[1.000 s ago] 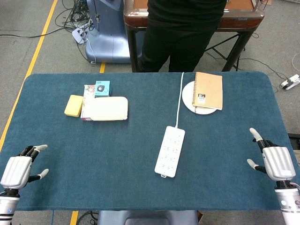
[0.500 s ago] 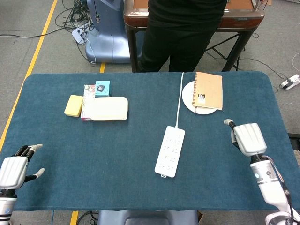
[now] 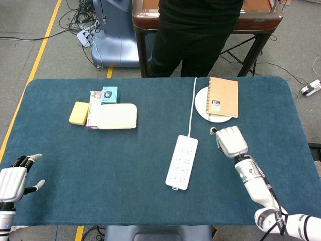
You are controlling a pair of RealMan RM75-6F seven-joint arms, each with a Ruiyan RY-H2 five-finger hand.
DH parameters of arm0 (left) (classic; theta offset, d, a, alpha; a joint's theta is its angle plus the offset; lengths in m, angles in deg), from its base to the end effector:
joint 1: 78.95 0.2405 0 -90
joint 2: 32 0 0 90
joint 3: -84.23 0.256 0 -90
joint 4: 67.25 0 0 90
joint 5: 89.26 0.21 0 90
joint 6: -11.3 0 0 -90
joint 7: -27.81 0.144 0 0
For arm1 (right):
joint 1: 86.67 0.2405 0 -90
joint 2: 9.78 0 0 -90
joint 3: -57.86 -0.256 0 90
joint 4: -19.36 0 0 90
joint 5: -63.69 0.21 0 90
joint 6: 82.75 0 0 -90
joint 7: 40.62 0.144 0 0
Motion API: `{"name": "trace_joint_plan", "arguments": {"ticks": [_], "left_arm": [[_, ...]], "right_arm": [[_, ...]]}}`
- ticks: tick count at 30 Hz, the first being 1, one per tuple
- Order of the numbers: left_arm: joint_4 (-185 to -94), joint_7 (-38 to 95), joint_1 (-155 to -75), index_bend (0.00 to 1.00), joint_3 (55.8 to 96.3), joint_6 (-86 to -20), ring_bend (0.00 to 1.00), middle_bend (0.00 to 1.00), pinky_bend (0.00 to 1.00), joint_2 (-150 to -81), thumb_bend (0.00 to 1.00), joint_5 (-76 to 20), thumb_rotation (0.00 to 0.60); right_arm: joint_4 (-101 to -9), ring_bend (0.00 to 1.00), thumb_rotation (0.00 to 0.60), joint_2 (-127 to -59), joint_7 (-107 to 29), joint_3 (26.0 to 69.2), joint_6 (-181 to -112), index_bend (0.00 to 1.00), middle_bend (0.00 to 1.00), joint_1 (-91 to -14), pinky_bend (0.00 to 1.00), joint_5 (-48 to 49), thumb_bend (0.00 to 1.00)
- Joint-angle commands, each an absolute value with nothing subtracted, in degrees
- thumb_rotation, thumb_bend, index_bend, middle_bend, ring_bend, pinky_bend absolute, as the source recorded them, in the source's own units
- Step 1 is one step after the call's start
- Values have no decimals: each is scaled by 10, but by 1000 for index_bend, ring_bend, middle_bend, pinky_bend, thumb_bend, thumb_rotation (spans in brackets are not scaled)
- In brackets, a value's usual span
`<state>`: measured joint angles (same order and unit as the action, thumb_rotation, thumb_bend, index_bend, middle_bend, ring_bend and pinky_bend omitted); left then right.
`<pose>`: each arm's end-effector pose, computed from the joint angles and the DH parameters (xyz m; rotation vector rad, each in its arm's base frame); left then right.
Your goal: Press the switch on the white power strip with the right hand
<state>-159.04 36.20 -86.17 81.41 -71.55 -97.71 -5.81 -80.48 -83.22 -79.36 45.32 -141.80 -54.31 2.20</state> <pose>-0.3108 0.1936 0.1481 -1.4355 -0.8279 -0.7964 -0.1871 -0.3185 0.0675 1.7842 -0.7261 0.6842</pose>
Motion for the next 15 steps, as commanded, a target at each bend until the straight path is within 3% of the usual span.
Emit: {"name": "trace_joint_plan", "arguments": {"ticks": [1,15], "left_arm": [[-1590,361,-862,296,813,-714,247,325,537,-976,129,-60,600],[-1597,366,-862,350,812,-705,248,326,537,-968,129,-76,600]], "right_arm": [[-788,1000,600,-850,-800,459,-1408,379,1000,-529,1000,36,1000],[-736,1000,600,-907,-809,483,-1383,391,1000,-482,1000,69,1000]]}}
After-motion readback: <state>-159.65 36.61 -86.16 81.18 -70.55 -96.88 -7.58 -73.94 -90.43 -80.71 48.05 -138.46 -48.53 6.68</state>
